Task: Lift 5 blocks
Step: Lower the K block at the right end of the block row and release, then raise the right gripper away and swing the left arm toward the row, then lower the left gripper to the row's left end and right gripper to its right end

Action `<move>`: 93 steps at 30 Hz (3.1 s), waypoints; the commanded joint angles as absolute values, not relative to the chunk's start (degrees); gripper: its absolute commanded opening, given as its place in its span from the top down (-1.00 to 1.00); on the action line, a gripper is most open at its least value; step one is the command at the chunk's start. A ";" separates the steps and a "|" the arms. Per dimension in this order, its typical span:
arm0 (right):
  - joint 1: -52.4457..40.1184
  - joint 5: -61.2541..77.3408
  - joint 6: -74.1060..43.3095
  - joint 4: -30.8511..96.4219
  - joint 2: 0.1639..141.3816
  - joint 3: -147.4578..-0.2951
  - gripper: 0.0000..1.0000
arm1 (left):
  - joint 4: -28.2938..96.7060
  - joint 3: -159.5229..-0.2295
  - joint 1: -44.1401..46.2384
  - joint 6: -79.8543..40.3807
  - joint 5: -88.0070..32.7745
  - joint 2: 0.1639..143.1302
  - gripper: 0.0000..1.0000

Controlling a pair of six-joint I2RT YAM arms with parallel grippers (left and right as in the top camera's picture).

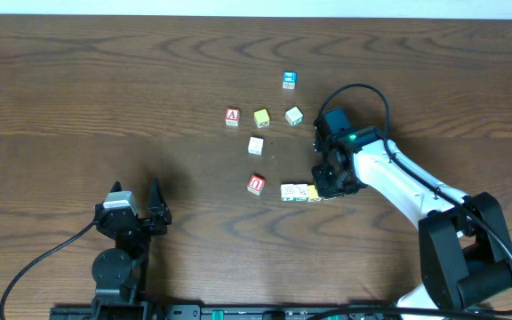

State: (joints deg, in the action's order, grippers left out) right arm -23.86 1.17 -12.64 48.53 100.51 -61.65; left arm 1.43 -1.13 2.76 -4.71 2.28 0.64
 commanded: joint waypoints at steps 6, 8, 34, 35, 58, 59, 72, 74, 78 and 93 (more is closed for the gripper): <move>-24.25 -1.48 -16.69 48.62 101.36 -60.80 0.31 | 3.97 -0.23 2.52 -5.19 3.64 0.64 -0.46; -24.27 -1.48 -16.69 48.62 101.36 -60.80 0.31 | 3.97 -0.23 2.52 -5.19 3.64 0.64 -0.46; -23.18 -2.11 -13.78 61.93 101.36 -77.76 0.13 | 3.97 -0.23 2.52 -5.19 3.64 0.64 -0.46; -23.18 -2.11 -13.06 63.13 101.36 -79.53 0.15 | 3.97 -0.23 2.52 -5.19 3.64 0.64 -0.46; -4.27 7.27 -4.14 68.34 100.97 -91.13 0.53 | -3.70 -8.47 2.59 -9.13 -13.74 18.83 -0.46; -3.62 7.70 -4.14 68.42 100.97 -91.13 0.53 | -3.77 -10.35 2.63 -10.00 -14.22 22.94 -0.47; -2.55 8.49 -1.78 71.90 100.92 -87.31 0.83 | 6.17 -40.56 12.82 -11.73 -21.23 76.86 -0.47; -2.55 9.37 -1.61 70.41 100.92 -84.73 0.89 | 5.10 -40.62 12.78 -11.68 -27.00 80.03 -0.47; -2.55 12.56 -1.63 66.85 100.90 -80.55 0.91 | 4.80 -40.62 12.78 -7.33 -33.85 82.11 0.58; -2.79 12.53 -3.81 57.04 100.88 -63.72 0.97 | 8.01 -40.51 25.61 -13.39 -7.64 82.11 0.85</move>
